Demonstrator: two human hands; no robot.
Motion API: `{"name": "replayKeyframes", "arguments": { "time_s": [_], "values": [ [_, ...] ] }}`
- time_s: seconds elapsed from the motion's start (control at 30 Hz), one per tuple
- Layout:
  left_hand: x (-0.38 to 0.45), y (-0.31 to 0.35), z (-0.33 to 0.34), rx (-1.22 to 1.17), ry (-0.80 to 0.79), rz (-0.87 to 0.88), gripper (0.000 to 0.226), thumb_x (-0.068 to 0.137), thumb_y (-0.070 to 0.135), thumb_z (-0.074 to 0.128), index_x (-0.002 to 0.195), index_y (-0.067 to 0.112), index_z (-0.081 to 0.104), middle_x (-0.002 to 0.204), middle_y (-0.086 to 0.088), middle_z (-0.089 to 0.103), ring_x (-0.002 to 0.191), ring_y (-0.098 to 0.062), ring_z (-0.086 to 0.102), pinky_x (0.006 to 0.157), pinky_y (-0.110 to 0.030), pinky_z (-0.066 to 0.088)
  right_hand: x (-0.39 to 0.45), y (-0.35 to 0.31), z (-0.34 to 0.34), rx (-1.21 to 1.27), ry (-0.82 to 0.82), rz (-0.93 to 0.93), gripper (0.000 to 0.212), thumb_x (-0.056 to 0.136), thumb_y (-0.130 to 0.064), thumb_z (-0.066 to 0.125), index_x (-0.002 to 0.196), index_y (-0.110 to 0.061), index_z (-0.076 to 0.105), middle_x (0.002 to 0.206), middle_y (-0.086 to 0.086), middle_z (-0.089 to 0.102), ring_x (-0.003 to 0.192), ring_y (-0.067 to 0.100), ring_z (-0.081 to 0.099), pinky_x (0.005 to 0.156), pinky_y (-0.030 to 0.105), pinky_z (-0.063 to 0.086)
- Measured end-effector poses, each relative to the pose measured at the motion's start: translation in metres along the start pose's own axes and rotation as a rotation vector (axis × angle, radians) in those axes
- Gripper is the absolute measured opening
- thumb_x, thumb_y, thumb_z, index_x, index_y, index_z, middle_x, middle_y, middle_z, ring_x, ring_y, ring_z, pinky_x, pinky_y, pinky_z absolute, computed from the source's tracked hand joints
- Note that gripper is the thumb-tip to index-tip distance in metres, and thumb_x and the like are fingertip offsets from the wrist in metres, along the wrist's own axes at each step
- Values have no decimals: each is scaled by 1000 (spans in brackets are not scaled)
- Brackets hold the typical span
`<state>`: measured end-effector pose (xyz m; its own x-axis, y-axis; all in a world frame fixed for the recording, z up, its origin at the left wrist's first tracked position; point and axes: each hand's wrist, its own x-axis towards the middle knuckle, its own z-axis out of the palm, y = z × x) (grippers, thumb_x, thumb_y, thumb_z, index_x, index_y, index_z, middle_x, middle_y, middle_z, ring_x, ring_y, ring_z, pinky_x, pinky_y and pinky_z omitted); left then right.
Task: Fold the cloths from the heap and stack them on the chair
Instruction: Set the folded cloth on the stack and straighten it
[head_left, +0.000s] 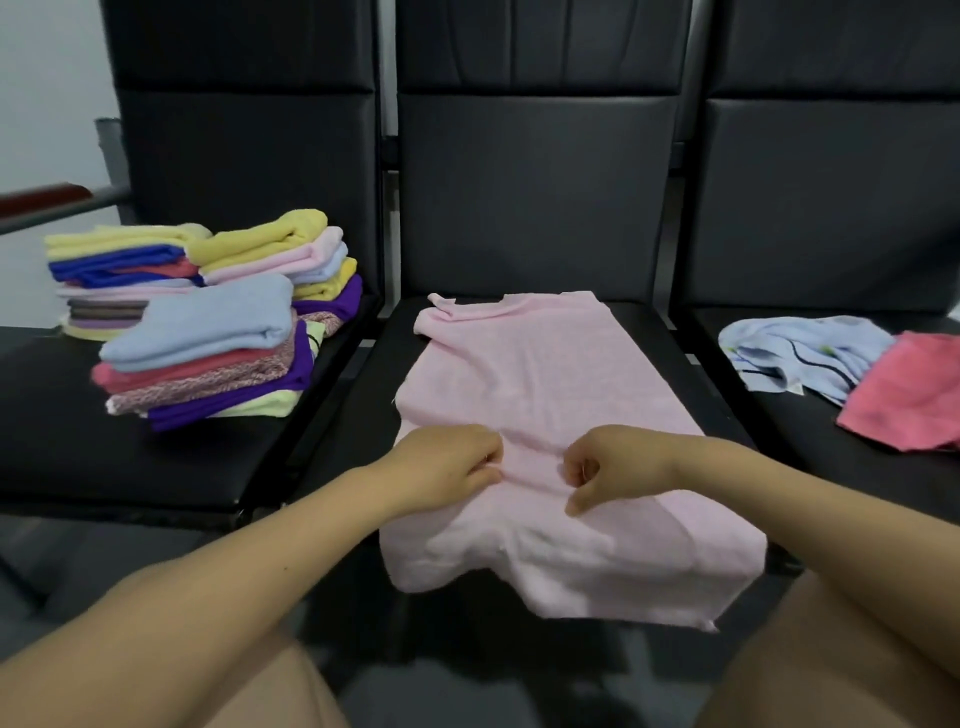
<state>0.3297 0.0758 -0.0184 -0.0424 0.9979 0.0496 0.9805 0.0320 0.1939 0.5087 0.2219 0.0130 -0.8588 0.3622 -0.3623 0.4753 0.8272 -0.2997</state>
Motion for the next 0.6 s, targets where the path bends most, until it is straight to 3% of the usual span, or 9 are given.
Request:
{"name": "replayKeyframes", "arguments": {
  "time_s": [0.07, 0.13, 0.23, 0.37, 0.47, 0.6],
  "values": [
    [8, 0, -3, -12, 84, -62, 15, 98, 33, 48, 94, 19, 50, 92, 5, 55, 84, -18, 53, 72, -34, 42, 6, -3, 1, 24, 81, 35, 22, 86, -26, 67, 72, -21, 51, 63, -9, 54, 54, 10, 50, 50, 18, 39],
    [20, -3, -7, -72, 210, -148, 14, 98, 33, 49, 97, 19, 52, 91, 5, 55, 82, -17, 50, 68, -31, 35, 17, -1, 1, 114, 254, 108, 12, 89, -19, 57, 79, -16, 51, 61, 2, 66, 48, 18, 58, 45, 20, 43],
    [38, -12, -11, -208, 378, -306, 14, 97, 30, 51, 91, 16, 52, 87, 1, 57, 69, -17, 51, 63, -29, 31, 34, 3, -7, 189, 530, 174, 5, 90, -17, 51, 95, -17, 51, 79, 5, 72, 72, 22, 63, 62, 27, 44],
    [54, -25, -3, -294, 354, -410, 19, 96, 29, 52, 108, 14, 55, 109, -1, 52, 89, -19, 56, 73, -28, 39, 43, -2, -8, 275, 451, 108, 35, 92, -41, 59, 114, -17, 47, 99, 2, 67, 89, 21, 60, 73, 31, 44],
    [53, -25, 3, -353, 345, -375, 45, 93, 41, 56, 131, 21, 46, 123, 5, 42, 103, -12, 52, 86, -29, 43, 38, -7, 3, 251, 344, 18, 51, 86, -55, 61, 120, -18, 49, 115, -1, 59, 105, 18, 56, 91, 33, 45],
    [38, -35, 10, -263, 332, -229, 59, 80, 61, 59, 129, 29, 49, 145, 6, 37, 135, -11, 35, 103, -34, 38, 36, 1, 17, 71, 314, -66, 67, 76, -59, 70, 125, -18, 48, 125, -7, 46, 113, 10, 41, 92, 27, 38]
  ]
}}
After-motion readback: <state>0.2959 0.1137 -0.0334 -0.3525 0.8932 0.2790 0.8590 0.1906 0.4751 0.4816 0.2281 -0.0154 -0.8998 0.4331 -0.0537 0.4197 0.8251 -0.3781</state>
